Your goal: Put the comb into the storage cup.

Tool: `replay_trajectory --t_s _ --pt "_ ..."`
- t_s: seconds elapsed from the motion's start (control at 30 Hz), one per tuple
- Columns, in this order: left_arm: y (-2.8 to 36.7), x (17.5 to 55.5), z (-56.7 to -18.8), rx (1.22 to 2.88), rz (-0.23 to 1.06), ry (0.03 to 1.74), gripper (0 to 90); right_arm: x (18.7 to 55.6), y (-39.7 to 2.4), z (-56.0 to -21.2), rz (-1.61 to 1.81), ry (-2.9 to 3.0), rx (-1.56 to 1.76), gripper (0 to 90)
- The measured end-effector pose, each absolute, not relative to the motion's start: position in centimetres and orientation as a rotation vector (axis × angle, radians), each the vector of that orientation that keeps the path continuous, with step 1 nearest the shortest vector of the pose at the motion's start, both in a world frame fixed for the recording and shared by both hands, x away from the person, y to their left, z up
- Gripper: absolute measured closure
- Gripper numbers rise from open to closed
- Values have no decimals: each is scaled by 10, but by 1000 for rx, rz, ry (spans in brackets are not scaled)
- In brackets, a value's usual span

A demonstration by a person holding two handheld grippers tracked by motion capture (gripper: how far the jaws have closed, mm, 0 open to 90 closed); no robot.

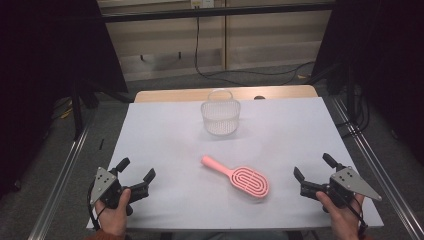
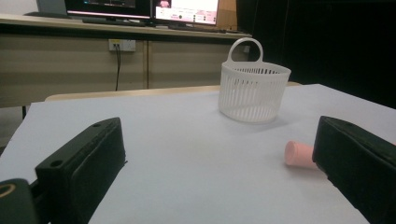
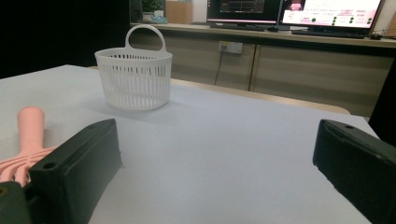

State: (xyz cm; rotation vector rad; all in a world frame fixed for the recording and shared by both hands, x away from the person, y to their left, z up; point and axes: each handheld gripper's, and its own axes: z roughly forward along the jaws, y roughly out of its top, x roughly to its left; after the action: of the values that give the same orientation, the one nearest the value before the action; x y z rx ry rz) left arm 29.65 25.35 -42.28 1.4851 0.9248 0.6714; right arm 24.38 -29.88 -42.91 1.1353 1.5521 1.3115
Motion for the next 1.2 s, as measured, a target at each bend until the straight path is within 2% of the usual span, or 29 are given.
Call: replay_trajectory --t_s 1.2 --pt "253 293 -421 1486 652 893 23 267 -270 -418 1397 1675 1079 20"
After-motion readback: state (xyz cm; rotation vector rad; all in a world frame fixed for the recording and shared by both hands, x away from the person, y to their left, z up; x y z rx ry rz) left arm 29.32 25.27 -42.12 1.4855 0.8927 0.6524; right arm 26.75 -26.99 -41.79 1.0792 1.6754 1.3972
